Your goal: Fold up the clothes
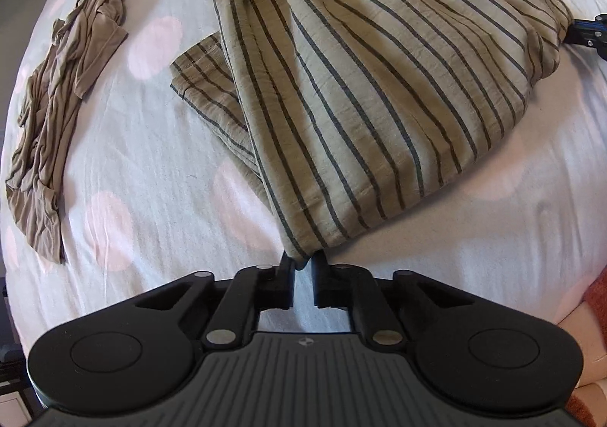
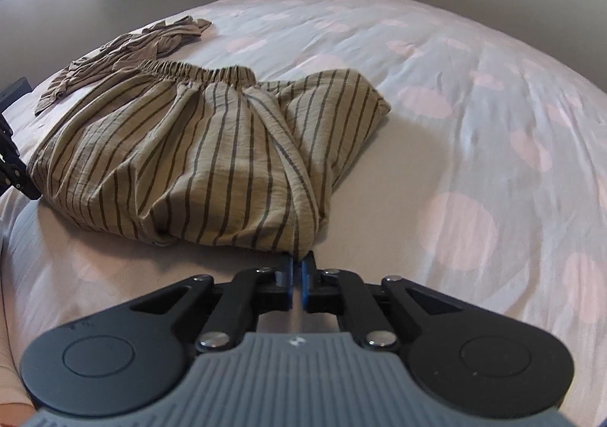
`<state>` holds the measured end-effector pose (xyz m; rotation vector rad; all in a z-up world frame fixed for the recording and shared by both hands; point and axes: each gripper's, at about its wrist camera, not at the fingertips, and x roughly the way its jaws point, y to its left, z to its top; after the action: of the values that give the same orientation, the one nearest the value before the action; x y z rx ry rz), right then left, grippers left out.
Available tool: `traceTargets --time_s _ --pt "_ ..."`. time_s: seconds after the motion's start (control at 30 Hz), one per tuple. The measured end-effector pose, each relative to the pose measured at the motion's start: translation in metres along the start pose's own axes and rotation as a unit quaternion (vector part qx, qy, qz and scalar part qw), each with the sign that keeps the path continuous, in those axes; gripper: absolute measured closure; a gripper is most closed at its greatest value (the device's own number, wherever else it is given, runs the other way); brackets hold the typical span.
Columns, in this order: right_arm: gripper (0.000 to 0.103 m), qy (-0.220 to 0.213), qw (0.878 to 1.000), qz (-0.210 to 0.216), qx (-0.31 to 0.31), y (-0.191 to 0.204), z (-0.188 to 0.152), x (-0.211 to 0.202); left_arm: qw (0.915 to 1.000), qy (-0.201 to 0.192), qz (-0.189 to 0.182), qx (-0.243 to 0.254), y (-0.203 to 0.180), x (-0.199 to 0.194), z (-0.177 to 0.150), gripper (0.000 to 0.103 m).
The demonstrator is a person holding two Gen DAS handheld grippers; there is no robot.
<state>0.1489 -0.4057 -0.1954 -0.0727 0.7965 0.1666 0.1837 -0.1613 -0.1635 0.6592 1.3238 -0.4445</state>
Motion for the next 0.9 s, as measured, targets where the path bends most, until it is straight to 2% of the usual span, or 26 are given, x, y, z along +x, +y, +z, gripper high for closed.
traceTargets --time_s 0.13,0.23,0.37,0.47,0.53,0.6,0.7,0.8,0.9 --pt "0.102 -0.04 0.998 -0.041 0.012 -0.006 0.004 -0.015 0.9998 -0.009 -0.012 -0.01 0.006 -0.008 -0.008 0.102" --pt "0.102 -0.018 0.998 -0.051 0.012 -0.007 0.003 -0.006 0.9997 0.006 -0.015 -0.015 0.007 -0.002 -0.009 0.102" --pt "0.102 0.03 0.998 -0.052 0.008 -0.008 -0.001 0.014 0.9991 0.041 0.002 -0.013 0.004 0.009 -0.008 0.103" --pt "0.102 0.029 0.997 -0.06 0.031 -0.016 -0.002 0.009 0.998 0.052 0.002 -0.035 0.01 0.009 -0.012 0.103" --pt "0.101 0.025 0.995 -0.078 0.052 -0.023 -0.003 0.004 0.9977 0.032 -0.016 -0.057 0.017 -0.002 -0.016 0.102" --pt "0.101 0.018 0.991 -0.105 0.075 -0.033 -0.004 -0.003 0.9976 0.008 -0.014 -0.068 0.021 -0.015 -0.021 0.101" --pt "0.097 -0.02 0.99 -0.093 0.102 -0.04 -0.002 -0.016 0.995 -0.036 -0.012 -0.092 0.027 -0.036 -0.028 0.096" --pt "0.097 -0.056 0.993 -0.068 0.075 -0.026 0.004 -0.022 0.9884 -0.091 -0.019 -0.119 0.032 -0.054 -0.025 0.095" --pt "0.097 -0.088 0.995 -0.046 0.024 -0.003 0.01 -0.027 0.9767 -0.157 -0.042 -0.14 0.042 -0.058 -0.007 0.095"
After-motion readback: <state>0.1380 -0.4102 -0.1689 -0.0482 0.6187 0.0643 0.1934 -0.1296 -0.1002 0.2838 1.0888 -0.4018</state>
